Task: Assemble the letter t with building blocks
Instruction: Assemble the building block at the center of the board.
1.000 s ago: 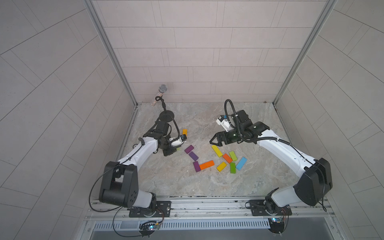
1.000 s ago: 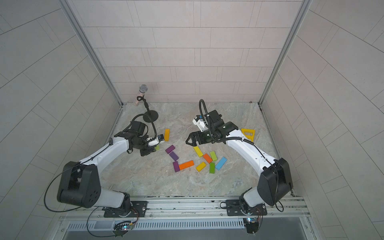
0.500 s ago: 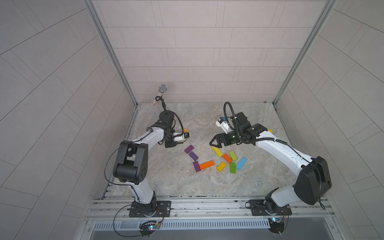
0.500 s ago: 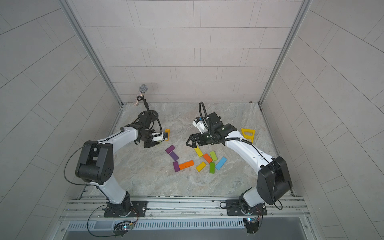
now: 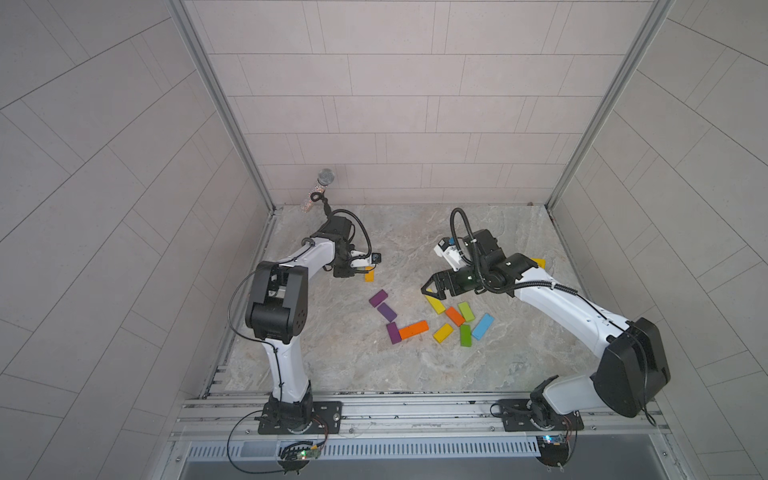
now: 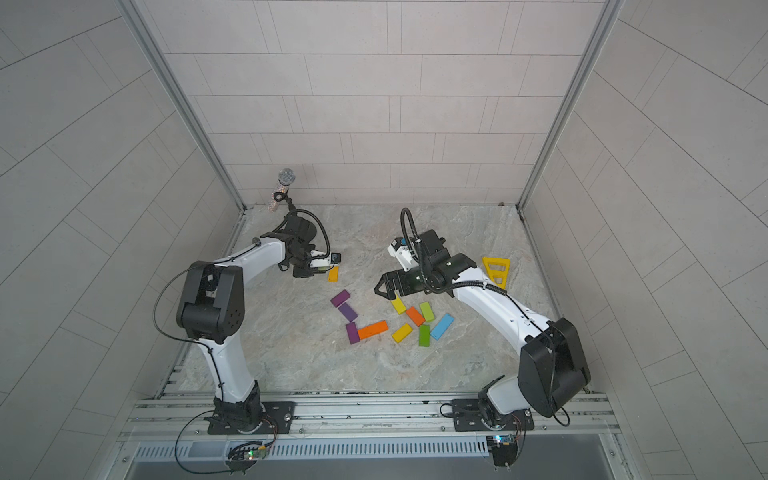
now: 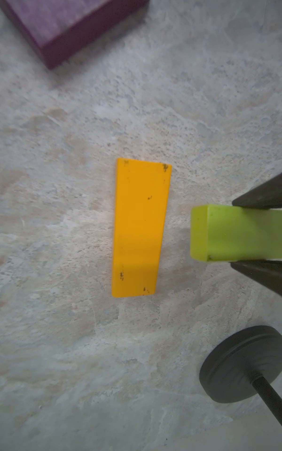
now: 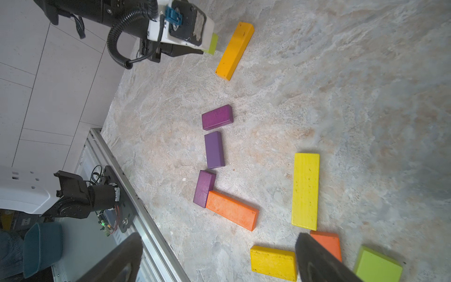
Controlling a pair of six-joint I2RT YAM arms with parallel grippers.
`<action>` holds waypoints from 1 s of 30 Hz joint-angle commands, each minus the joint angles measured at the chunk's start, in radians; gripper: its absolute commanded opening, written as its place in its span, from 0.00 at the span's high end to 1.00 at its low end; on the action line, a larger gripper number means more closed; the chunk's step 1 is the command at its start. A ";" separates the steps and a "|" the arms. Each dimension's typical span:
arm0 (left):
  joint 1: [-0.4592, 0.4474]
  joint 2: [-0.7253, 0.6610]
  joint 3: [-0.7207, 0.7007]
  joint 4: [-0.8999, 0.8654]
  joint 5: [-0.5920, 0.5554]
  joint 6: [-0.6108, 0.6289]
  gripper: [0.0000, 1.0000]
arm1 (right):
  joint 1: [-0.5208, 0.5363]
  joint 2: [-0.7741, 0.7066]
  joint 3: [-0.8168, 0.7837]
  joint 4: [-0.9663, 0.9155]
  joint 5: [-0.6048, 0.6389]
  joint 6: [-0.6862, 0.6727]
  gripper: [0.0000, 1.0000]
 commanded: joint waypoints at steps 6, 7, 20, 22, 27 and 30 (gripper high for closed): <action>0.013 0.049 0.054 -0.043 0.047 0.066 0.85 | -0.008 -0.019 -0.004 0.011 0.007 -0.015 0.00; 0.013 0.054 0.057 -0.044 0.048 0.066 0.85 | -0.008 -0.016 -0.004 0.011 0.006 -0.013 0.00; 0.016 0.092 0.076 -0.047 0.071 0.073 0.85 | -0.021 -0.010 -0.004 0.007 0.003 -0.013 0.00; 0.016 0.096 0.074 -0.046 0.070 0.071 0.85 | -0.022 -0.008 -0.003 0.007 0.001 -0.014 0.00; 0.017 0.099 0.063 -0.039 0.064 0.070 0.84 | -0.024 -0.003 -0.001 0.007 -0.001 -0.011 0.00; 0.017 0.102 0.061 -0.032 0.064 0.063 0.83 | -0.025 -0.003 -0.001 0.006 -0.002 -0.011 0.00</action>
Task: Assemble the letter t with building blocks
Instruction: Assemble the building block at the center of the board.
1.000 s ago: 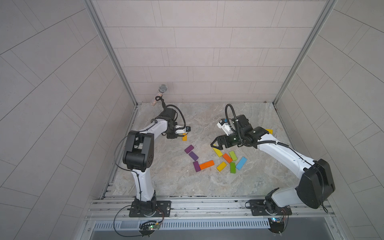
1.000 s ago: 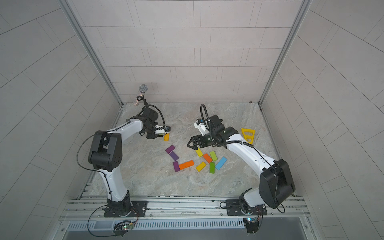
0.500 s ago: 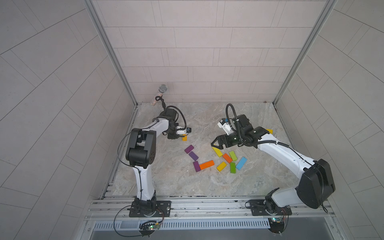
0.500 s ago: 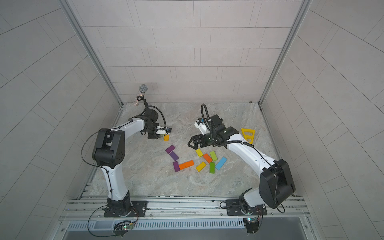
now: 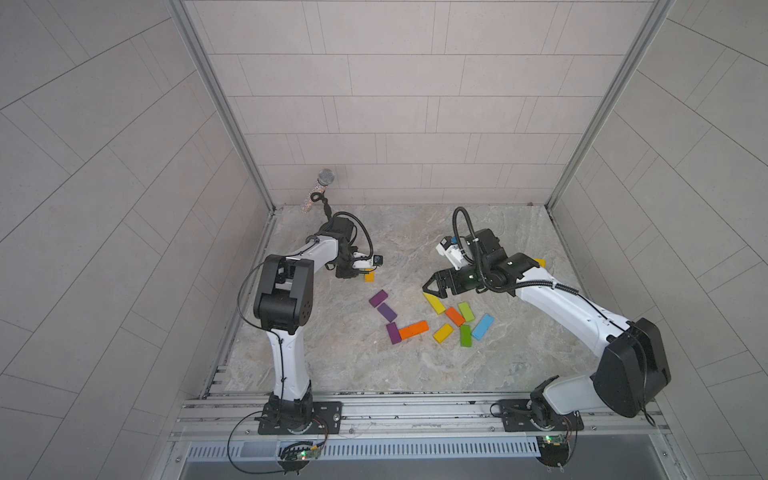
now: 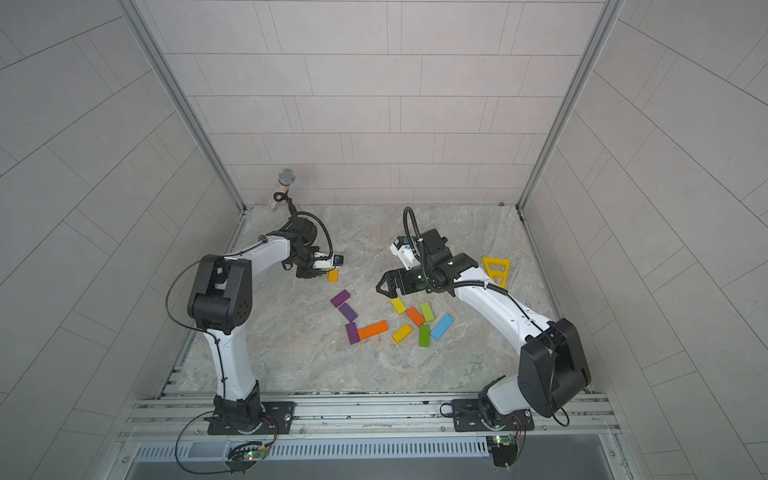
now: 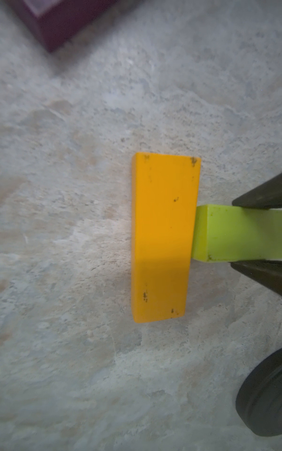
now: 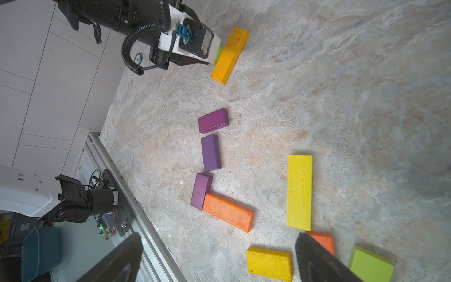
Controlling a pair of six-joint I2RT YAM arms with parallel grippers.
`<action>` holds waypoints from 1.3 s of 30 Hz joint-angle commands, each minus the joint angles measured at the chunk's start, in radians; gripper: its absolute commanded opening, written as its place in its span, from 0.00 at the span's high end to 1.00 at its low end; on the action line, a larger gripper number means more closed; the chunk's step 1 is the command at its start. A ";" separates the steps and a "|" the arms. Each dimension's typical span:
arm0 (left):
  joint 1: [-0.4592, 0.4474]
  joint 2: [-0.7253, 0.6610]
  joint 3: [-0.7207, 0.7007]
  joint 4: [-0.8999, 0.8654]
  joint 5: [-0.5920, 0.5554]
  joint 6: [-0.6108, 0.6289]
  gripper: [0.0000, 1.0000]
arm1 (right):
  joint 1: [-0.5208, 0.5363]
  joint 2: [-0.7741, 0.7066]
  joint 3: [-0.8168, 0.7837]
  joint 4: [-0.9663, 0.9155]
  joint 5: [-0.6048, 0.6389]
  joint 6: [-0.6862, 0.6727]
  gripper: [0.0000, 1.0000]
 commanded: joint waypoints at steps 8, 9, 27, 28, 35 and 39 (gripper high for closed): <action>0.006 0.025 0.008 -0.005 0.022 0.015 0.81 | -0.008 -0.005 -0.006 0.000 -0.005 -0.014 0.00; 0.005 0.026 0.008 -0.004 0.022 0.013 0.81 | -0.008 -0.005 -0.005 0.000 -0.005 -0.014 0.00; 0.004 0.030 -0.008 0.018 0.037 -0.027 0.69 | -0.014 -0.005 -0.010 0.000 -0.012 -0.013 0.00; 0.004 0.029 -0.009 0.019 0.037 -0.028 0.68 | -0.014 -0.004 -0.010 0.001 -0.012 -0.013 0.00; 0.004 0.025 -0.017 0.023 0.037 -0.039 0.58 | -0.017 -0.003 -0.010 0.000 -0.017 -0.017 0.00; 0.004 0.023 -0.017 0.023 0.043 -0.043 0.53 | -0.016 -0.002 -0.010 0.001 -0.019 -0.015 0.00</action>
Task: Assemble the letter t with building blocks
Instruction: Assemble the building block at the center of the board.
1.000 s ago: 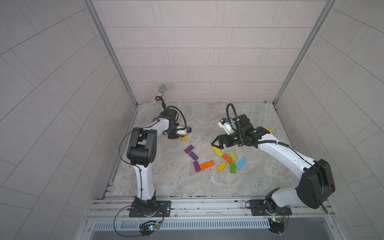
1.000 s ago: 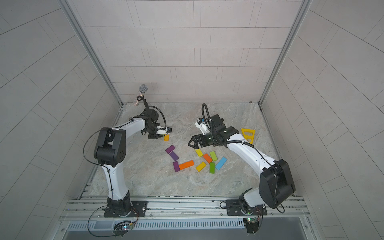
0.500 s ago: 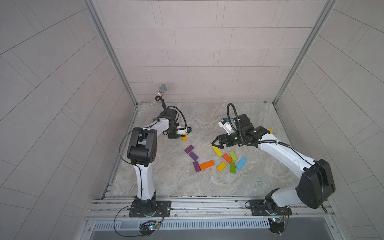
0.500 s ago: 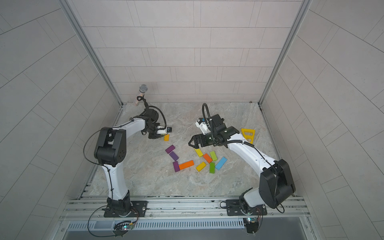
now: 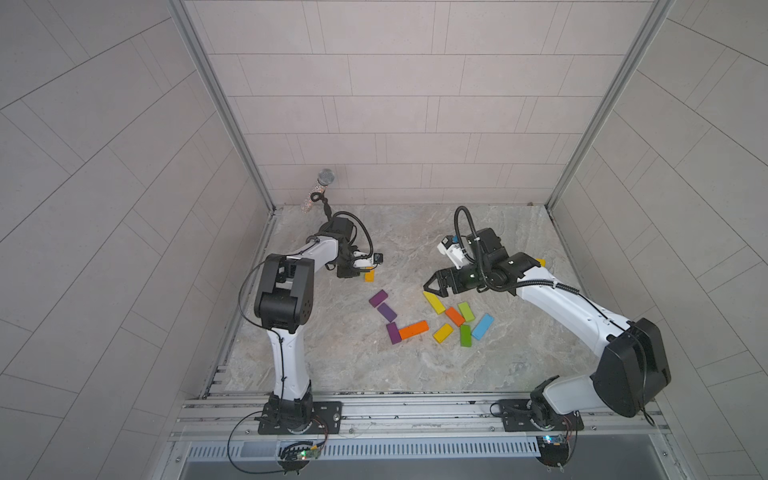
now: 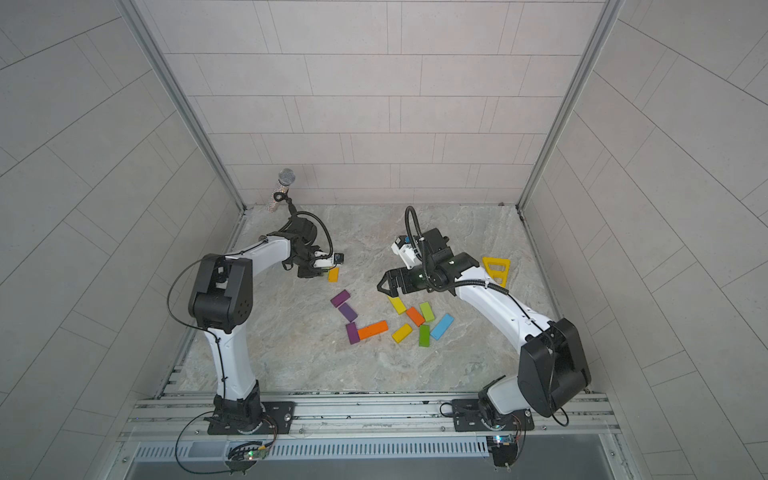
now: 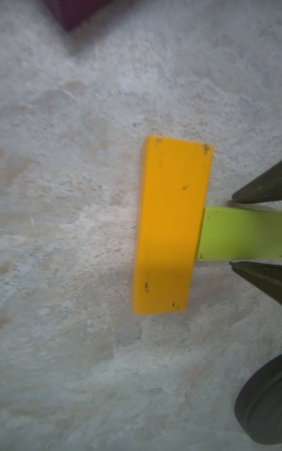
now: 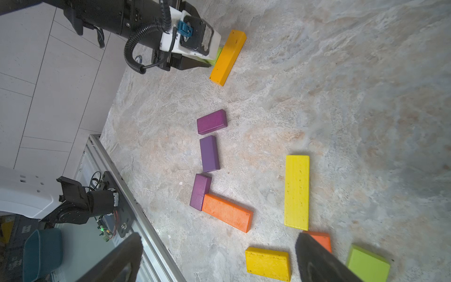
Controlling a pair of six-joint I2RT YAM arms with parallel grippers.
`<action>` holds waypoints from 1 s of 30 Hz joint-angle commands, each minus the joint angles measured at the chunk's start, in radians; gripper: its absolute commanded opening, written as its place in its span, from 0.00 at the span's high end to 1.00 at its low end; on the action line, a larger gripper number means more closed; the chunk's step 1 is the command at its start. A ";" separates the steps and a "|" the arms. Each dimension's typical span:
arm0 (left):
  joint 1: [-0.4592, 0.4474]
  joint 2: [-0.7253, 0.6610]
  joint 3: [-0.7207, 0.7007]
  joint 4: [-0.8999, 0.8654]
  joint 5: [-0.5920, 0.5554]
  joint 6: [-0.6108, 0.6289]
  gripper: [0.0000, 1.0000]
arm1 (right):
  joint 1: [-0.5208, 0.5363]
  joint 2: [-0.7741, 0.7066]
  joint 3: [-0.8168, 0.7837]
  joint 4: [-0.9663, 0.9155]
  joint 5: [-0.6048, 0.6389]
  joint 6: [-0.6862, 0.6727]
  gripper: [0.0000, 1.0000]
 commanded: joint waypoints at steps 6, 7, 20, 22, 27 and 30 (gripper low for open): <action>0.004 0.006 -0.014 -0.007 0.028 0.003 0.50 | -0.003 -0.001 -0.013 0.001 -0.016 -0.015 0.00; 0.004 0.003 -0.012 -0.007 0.030 0.001 0.50 | -0.003 -0.001 -0.012 0.001 -0.015 -0.016 0.00; 0.003 -0.064 0.012 -0.027 0.059 -0.058 0.46 | -0.003 0.001 -0.006 0.003 -0.020 -0.017 0.00; 0.004 -0.091 0.007 -0.033 0.055 -0.070 0.45 | -0.002 0.000 -0.001 0.004 -0.019 -0.017 0.00; 0.001 -0.201 -0.035 -0.044 0.031 -0.122 0.45 | -0.002 -0.007 0.013 0.007 -0.019 -0.011 0.00; -0.020 -0.275 -0.083 -0.023 -0.023 -0.188 0.45 | -0.002 -0.032 0.008 0.007 -0.014 -0.009 0.00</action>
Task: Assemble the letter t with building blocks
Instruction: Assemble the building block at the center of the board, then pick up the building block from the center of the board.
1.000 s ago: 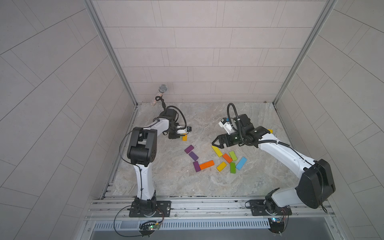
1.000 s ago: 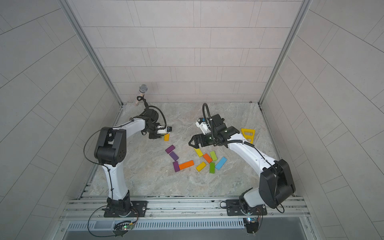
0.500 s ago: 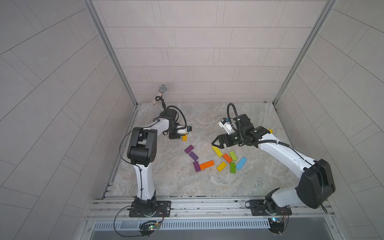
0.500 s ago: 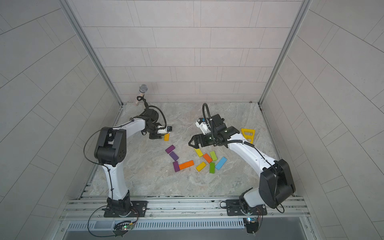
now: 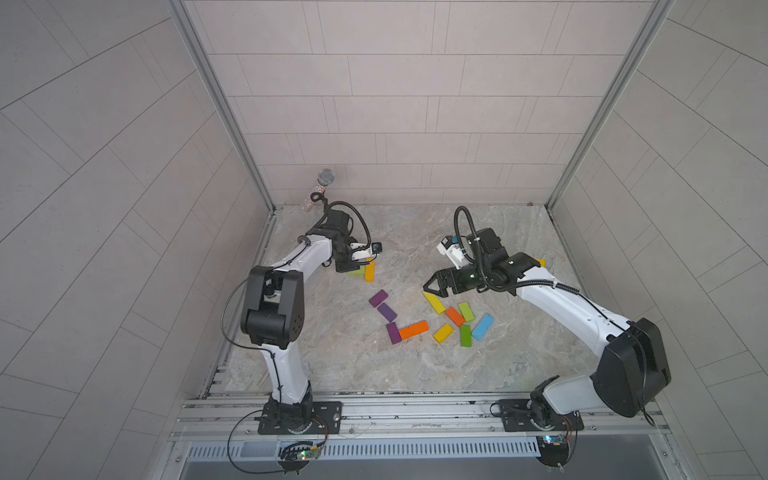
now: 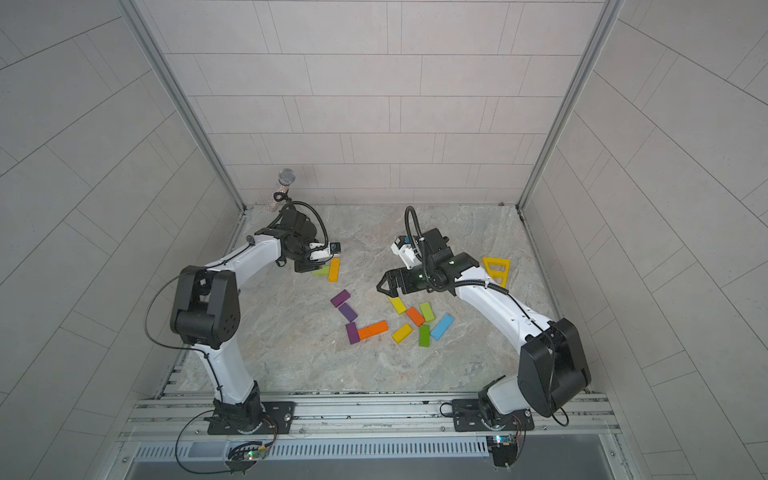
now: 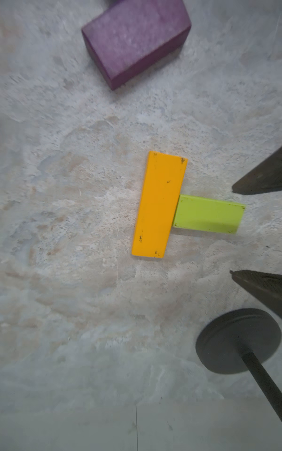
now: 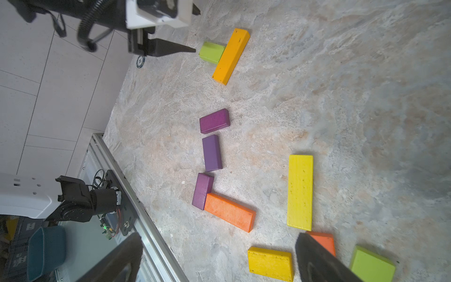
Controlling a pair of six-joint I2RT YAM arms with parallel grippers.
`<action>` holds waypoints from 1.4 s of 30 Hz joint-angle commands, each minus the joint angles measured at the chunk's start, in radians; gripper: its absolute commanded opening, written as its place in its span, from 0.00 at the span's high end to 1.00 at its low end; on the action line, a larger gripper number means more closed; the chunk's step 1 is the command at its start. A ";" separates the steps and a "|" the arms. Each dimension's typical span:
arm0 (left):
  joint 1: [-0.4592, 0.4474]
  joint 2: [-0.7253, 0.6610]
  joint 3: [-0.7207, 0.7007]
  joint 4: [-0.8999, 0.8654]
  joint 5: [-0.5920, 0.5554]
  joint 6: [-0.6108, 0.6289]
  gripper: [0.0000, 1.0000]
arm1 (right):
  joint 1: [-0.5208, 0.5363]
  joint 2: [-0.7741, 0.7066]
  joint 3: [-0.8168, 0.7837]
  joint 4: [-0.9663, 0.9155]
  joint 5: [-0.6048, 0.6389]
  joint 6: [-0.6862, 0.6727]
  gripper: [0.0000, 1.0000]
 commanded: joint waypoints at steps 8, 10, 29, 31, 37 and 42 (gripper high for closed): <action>-0.186 -0.310 -0.183 0.022 -0.177 -0.470 0.45 | -0.002 -0.071 -0.014 -0.082 0.061 -0.014 0.00; -0.225 -0.364 -0.236 0.046 -0.182 -0.601 0.45 | 0.000 -0.094 -0.029 -0.099 0.065 -0.023 0.00; -0.328 -0.439 -0.519 0.122 -0.072 -0.772 0.49 | -0.001 -0.276 -0.193 -0.115 0.082 -0.014 0.00; -0.328 -0.402 -0.502 0.137 -0.071 -0.779 0.50 | -0.002 -0.269 -0.191 -0.118 0.081 -0.014 0.00; -0.328 -0.277 -0.433 0.143 -0.103 -0.808 0.56 | -0.004 -0.263 -0.186 -0.117 0.075 -0.005 0.00; -0.328 -0.237 -0.411 0.176 -0.120 -0.834 0.58 | -0.010 -0.262 -0.187 -0.115 0.076 -0.008 0.00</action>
